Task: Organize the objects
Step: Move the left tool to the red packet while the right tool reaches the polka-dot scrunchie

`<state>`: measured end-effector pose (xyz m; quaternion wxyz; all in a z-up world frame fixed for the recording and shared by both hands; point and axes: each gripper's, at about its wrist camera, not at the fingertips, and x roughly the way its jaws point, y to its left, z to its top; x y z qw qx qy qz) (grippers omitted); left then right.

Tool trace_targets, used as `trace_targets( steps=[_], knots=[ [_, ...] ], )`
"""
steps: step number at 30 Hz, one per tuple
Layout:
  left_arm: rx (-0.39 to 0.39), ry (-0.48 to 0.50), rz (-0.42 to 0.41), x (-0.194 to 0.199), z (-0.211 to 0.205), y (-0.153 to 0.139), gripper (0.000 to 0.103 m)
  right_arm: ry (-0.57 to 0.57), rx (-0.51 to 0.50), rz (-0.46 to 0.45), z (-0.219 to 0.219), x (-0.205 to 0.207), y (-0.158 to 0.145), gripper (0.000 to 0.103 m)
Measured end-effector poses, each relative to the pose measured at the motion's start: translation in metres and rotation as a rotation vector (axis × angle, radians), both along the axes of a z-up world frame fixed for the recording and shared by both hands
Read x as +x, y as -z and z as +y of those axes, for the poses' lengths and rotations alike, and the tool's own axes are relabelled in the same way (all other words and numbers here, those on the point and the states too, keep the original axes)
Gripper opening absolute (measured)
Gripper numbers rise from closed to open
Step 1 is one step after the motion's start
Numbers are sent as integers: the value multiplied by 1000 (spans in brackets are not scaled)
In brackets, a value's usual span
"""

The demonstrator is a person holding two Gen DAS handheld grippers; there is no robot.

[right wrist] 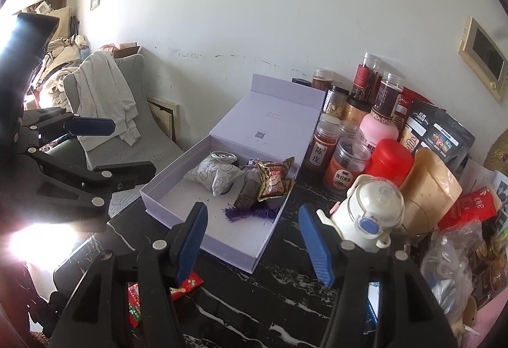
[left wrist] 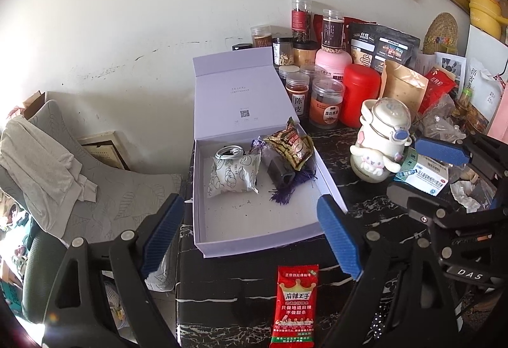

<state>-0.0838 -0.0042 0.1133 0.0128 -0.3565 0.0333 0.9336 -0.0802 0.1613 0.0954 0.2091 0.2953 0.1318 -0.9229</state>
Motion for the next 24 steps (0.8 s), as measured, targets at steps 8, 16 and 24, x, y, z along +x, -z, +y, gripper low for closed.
trace_targets(
  steps=[8, 16, 24],
  knots=[
    [2, 3, -42, 25, 6, 24, 85, -7, 1, -46, 4, 26, 23, 61],
    [0, 18, -90, 43, 13, 53, 85, -11, 0, -97, 7, 49, 48, 61],
    [19, 58, -124, 55, 20, 79, 85, -25, -13, -152, 10, 65, 73, 61]
  ],
)
